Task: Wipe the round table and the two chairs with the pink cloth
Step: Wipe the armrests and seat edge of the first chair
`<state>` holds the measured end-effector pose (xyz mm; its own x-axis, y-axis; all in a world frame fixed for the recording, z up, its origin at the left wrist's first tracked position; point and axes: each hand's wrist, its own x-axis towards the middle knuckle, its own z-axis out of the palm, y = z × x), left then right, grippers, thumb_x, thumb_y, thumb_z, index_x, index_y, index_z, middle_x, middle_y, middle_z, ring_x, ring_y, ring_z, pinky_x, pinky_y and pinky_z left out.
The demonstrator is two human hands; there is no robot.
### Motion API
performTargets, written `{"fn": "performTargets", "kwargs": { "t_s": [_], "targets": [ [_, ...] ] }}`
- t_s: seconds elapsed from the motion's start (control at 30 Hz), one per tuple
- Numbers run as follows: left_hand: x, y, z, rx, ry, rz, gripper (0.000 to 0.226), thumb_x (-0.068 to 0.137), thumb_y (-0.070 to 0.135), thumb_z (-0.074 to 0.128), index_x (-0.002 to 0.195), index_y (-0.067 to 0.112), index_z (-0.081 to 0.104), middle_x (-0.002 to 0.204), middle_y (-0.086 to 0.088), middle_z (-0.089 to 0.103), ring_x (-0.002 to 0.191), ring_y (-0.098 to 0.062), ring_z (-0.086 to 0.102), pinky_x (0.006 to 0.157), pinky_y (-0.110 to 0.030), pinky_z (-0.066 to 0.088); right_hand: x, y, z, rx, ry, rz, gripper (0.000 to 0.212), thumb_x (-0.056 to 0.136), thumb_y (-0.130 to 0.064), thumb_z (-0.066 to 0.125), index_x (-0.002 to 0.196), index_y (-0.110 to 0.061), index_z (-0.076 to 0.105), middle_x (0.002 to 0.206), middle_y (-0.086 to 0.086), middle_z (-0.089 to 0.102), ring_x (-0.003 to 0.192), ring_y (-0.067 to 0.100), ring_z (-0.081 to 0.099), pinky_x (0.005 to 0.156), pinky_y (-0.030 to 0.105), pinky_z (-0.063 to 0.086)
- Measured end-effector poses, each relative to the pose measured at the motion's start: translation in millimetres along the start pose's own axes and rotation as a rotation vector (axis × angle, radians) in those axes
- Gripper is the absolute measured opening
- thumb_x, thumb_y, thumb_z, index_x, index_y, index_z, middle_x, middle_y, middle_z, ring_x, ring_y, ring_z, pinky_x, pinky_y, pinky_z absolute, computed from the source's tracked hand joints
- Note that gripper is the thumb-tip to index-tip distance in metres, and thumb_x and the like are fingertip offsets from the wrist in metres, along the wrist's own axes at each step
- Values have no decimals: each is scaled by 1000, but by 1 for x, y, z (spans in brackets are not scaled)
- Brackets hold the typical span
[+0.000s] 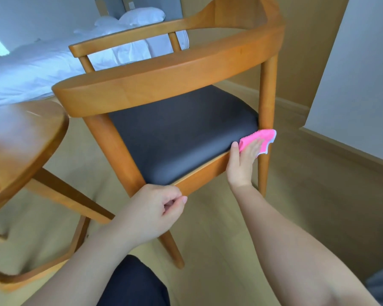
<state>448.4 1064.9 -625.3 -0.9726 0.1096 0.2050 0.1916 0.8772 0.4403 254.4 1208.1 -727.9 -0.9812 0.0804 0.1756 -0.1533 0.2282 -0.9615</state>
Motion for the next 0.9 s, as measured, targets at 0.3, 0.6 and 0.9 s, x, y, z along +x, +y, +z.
{"fn": "performTargets", "kwargs": {
  "t_s": [0.3,0.6,0.9],
  "targets": [
    [-18,-10,-11,154,54,15,39,89,37,44,56,18,38,48,3,37,48,-17,40,43,-34,36,-78,-5,48,-15,-43,-107,87,91,-54,26,148,-3,-16,156,7,-23,144,17,-25,112,19,-19],
    [-41,-23,-34,273,109,-26,43,85,37,45,51,19,25,45,5,28,45,-13,33,42,-30,32,-185,-11,97,-59,-224,-321,78,94,-47,26,144,-2,-15,154,12,-23,143,28,-26,117,35,-15],
    [-38,-26,-32,283,67,61,45,85,29,53,52,19,25,45,4,26,46,-14,32,41,-32,34,-175,-14,91,75,122,-284,38,97,-21,39,127,-2,54,141,20,41,134,32,33,106,58,34]
  ]
}}
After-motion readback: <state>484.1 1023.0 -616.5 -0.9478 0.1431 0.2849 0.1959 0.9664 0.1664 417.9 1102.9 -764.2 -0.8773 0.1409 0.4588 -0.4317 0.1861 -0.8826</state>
